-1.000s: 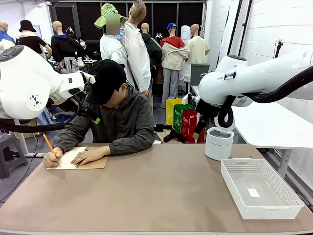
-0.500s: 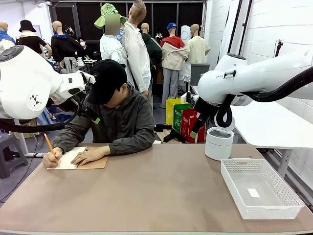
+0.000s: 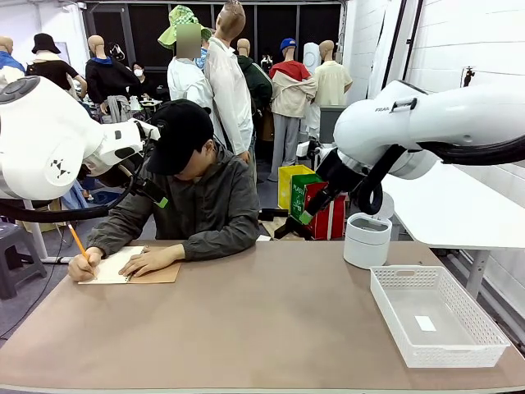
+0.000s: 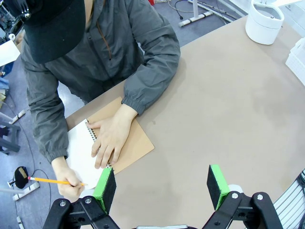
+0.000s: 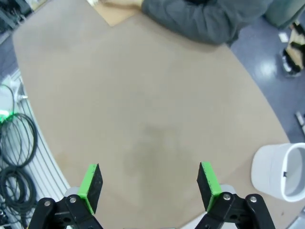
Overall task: Sort the paper based on its condition.
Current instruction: If a person hands you a paper, place it in the Organizing basket , and if it's crumpled, put it in the Trash can.
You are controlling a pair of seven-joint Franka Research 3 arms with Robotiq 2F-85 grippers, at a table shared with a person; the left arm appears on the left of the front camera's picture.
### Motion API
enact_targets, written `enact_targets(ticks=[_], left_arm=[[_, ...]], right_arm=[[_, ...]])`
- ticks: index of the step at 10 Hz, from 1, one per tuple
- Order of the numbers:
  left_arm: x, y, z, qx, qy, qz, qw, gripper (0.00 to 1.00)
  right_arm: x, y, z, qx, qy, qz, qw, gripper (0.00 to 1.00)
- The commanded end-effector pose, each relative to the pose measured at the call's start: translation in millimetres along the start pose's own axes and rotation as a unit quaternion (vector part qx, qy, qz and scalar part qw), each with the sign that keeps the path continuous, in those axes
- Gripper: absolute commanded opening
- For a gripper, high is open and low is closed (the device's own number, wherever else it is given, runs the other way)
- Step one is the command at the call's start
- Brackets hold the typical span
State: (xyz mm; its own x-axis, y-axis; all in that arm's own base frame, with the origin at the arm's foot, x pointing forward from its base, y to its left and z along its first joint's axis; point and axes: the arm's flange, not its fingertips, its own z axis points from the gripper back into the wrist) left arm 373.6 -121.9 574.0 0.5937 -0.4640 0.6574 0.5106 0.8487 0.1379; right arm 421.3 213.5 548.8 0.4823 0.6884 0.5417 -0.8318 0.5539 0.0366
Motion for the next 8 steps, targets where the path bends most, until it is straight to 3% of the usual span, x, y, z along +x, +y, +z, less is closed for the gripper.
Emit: enact_targets(ticks=[1,8], left_arm=[[0.0,0.9,0.7,-0.001,-0.001,-0.001,1.000,1.00],[0.0,0.9,0.7,-0.001,-0.001,-0.001,1.000,1.00]], right_arm=[[-15.7,6.8,1.4,0.003,-0.061,0.016,0.998,1.00],[-10.3,17.0,8.0,-0.001,-0.094,0.056,0.994,1.00]])
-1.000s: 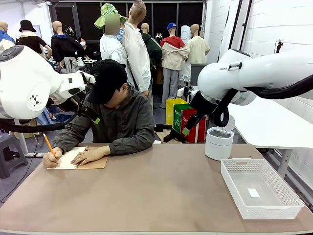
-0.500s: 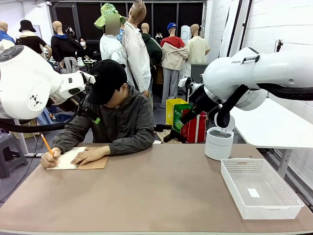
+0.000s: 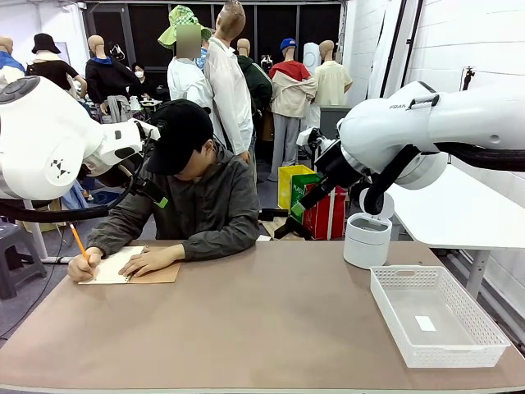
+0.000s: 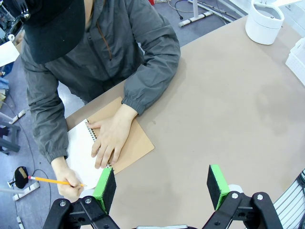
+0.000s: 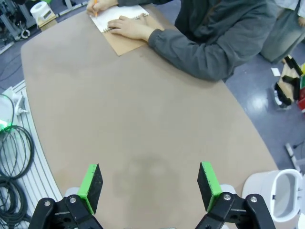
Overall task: Sort the paper based on its condition.
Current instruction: If a person hands you a paper, place it in the Organizing basket , and if it's crumpled, put it in the Trash can.
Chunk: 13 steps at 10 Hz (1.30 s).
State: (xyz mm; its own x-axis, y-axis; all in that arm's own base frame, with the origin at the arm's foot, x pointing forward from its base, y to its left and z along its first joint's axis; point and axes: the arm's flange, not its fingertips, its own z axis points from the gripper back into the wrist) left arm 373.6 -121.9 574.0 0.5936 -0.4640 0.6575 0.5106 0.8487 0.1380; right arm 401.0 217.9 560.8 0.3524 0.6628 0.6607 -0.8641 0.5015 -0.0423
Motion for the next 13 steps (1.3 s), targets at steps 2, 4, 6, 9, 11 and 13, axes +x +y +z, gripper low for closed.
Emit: enact_targets(ticks=[2,4,6,9,11,13], left_arm=[[0.0,0.9,0.7,-0.001,-0.001,-0.001,1.000,1.00],[0.0,0.9,0.7,-0.001,-0.001,-0.001,1.000,1.00],[0.0,0.9,0.7,-0.001,-0.001,-0.001,1.000,1.00],[0.0,0.9,0.7,-0.001,-0.001,-0.001,1.000,1.00],[0.0,0.9,0.7,-0.001,-0.001,-0.001,1.000,1.00],[0.0,0.9,0.7,-0.001,-0.001,-0.001,1.000,1.00]], right_arm=[[0.3,-0.4,0.5,-0.002,0.001,-0.004,1.000,1.00],[0.3,-0.4,0.5,-0.002,0.001,-0.004,1.000,1.00],[0.3,-0.4,0.5,-0.002,0.001,-0.004,1.000,1.00],[0.3,-0.4,0.5,-0.002,0.001,-0.004,1.000,1.00],[0.3,-0.4,0.5,-0.002,0.001,-0.004,1.000,1.00],[0.3,-0.4,0.5,-0.002,0.001,-0.004,1.000,1.00]])
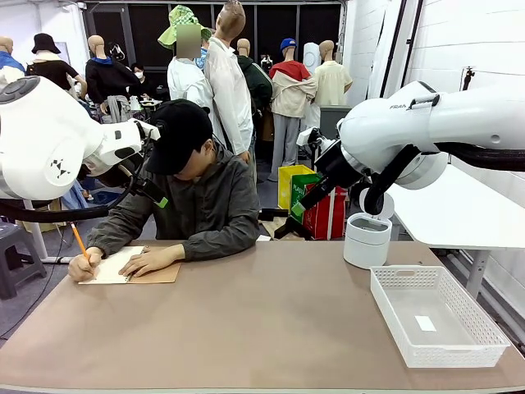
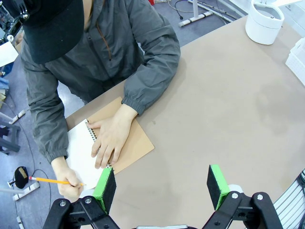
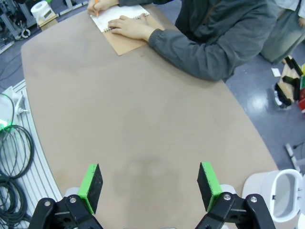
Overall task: Sort the paper based on its condition.
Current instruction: If a person hands you a paper, place it in the Organizing basket , and if it's crumpled, put it in the Trash can.
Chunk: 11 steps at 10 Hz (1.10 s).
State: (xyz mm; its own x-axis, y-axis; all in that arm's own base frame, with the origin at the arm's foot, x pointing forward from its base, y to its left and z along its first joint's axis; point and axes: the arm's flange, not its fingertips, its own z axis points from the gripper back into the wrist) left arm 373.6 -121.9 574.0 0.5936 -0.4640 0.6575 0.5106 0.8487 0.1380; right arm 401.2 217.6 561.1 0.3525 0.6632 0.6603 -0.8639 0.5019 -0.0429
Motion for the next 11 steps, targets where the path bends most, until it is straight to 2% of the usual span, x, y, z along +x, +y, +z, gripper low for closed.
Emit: enact_targets(ticks=[1,11], left_arm=[[0.0,0.9,0.7,-0.001,-0.001,-0.001,1.000,1.00],[0.0,0.9,0.7,-0.001,-0.001,-0.001,1.000,1.00]], right_arm=[[0.3,-0.2,0.2,-0.002,0.000,-0.004,1.000,1.00],[0.3,-0.2,0.2,-0.002,0.000,-0.004,1.000,1.00]])
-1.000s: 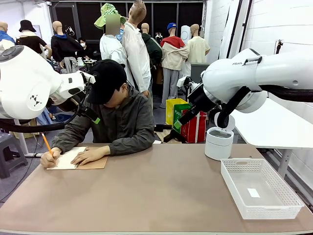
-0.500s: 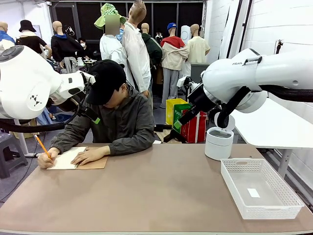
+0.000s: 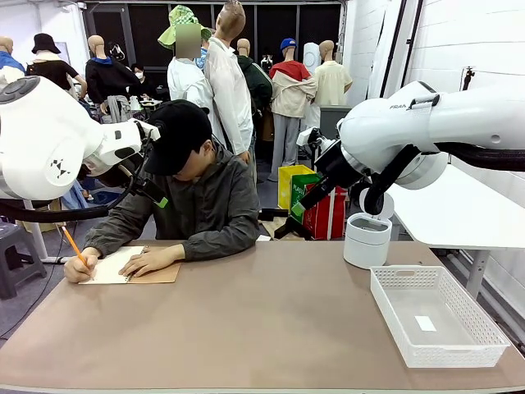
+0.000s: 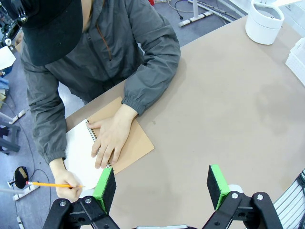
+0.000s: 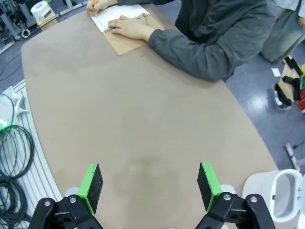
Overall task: Sort the paper based on its condition.
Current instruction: If a person hands you a paper, place it in the Organizing basket , and if it's crumpled, put it in the Trash can.
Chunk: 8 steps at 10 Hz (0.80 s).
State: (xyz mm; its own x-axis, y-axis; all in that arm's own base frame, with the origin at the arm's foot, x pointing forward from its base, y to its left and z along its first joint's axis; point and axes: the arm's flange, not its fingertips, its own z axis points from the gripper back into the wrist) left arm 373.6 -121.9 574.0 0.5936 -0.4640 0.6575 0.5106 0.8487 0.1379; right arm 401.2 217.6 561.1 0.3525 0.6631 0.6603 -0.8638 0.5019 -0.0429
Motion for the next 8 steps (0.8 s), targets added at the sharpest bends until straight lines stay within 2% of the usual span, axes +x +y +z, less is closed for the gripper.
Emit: enact_targets(ticks=[1,8], left_arm=[[0.0,0.9,0.7,-0.001,-0.001,-0.001,1.000,1.00],[0.0,0.9,0.7,-0.001,-0.001,-0.001,1.000,1.00]], right_arm=[[0.3,-0.2,0.2,-0.002,0.000,-0.004,1.000,1.00],[0.3,-0.2,0.2,-0.002,0.000,-0.004,1.000,1.00]])
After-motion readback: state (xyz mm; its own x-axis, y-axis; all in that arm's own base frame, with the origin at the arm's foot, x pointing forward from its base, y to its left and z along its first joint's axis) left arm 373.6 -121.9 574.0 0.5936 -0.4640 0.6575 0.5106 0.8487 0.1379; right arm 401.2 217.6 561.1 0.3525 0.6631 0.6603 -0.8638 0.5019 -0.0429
